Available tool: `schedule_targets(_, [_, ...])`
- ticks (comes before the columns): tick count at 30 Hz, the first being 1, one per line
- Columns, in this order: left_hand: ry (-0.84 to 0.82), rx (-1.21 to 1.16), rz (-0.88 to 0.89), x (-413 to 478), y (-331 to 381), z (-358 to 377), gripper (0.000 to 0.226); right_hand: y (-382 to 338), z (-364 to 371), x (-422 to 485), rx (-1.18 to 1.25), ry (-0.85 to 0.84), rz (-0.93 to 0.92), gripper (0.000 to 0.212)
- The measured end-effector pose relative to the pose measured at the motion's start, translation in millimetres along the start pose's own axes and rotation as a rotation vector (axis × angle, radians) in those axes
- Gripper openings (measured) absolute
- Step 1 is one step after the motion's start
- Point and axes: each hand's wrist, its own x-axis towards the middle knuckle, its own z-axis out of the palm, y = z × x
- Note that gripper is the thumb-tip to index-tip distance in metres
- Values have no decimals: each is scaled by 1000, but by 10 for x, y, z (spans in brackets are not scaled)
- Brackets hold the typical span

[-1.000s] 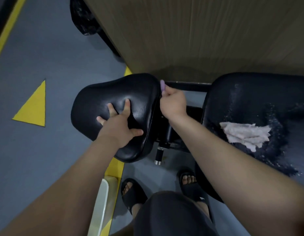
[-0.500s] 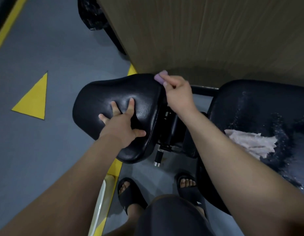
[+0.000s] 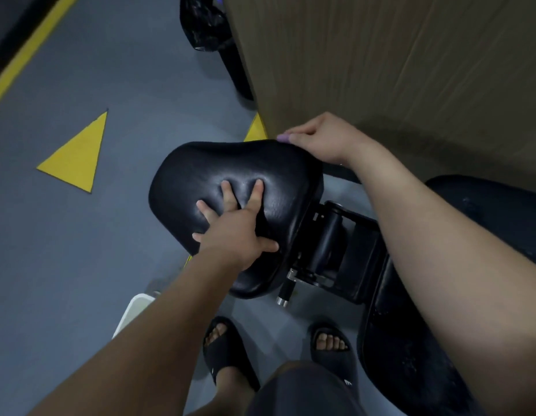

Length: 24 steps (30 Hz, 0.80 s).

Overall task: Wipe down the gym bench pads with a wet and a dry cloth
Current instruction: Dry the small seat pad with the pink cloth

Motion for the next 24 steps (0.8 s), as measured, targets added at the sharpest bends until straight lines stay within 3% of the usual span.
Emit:
schedule_targets(8, [-25,22,-25,33,28,-25,120,-591,361,603,-389,-304,-135,38])
schedule_targets(13, [-17,-3,-20,27,7,-35,121,-582,186,723,-298,-336,47,38])
schedule_targets(18, [-21,3,-23,30,1,-38,121,-806,618,1008,-348,-417,-28,50])
schedule_targets(21, [-33,4,-20,46,-3,-49,121,-714,545,982,-371,-408,73,56])
schedule_targets(24, [-36,15,-22,57,21,-55,121,-385,290,743,-288,-381,245,37])
